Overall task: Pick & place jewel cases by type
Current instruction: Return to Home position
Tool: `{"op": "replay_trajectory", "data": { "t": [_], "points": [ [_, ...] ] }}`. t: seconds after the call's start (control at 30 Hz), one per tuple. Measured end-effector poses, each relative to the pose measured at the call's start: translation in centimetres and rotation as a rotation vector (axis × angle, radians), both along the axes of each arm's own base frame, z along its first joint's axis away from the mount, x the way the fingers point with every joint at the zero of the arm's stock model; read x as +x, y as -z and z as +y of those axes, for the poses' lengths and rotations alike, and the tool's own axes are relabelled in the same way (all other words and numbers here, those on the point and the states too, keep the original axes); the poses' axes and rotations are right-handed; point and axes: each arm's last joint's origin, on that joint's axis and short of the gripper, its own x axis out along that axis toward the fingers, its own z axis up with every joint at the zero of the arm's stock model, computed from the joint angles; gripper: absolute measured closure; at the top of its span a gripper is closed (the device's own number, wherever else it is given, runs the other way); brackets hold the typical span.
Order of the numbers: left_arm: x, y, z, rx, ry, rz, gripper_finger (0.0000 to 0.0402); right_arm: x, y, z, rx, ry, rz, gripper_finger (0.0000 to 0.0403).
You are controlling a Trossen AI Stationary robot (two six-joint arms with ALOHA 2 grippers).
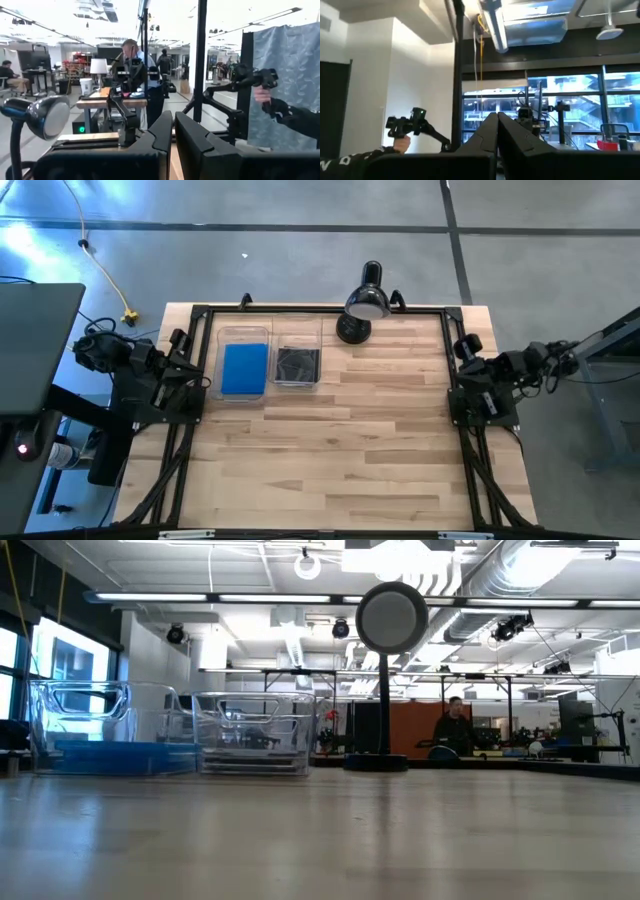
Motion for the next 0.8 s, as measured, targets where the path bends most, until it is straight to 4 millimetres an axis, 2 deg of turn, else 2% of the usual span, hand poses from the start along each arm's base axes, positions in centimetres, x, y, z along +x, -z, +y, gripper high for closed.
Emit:
{"op": "replay_trajectory", "data": {
  "t": [0.23,0.37,0.63,0.8],
  "points": [
    [-0.7,2.1,0.3,-0.034,0.03,-0.022,0.0384,-1.7,4.6,-0.9,0.071,-0.013,-0.084,0.0403],
    [-0.9,3.2,0.2,-0.023,0.072,-0.065,0.0384,-1.1,6.0,-0.6,0.05,-0.041,-0.066,0.0403],
    [0.4,4.8,-0.4,-0.005,0.055,-0.076,0.0384,-0.1,8.4,-0.3,0.089,-0.052,-0.069,0.0403],
    [2.2,7.5,-1.2,-0.015,0.064,-0.039,0.0384,0.6,10.9,-0.1,0.108,-0.037,-0.062,0.0403]
  ]
}}
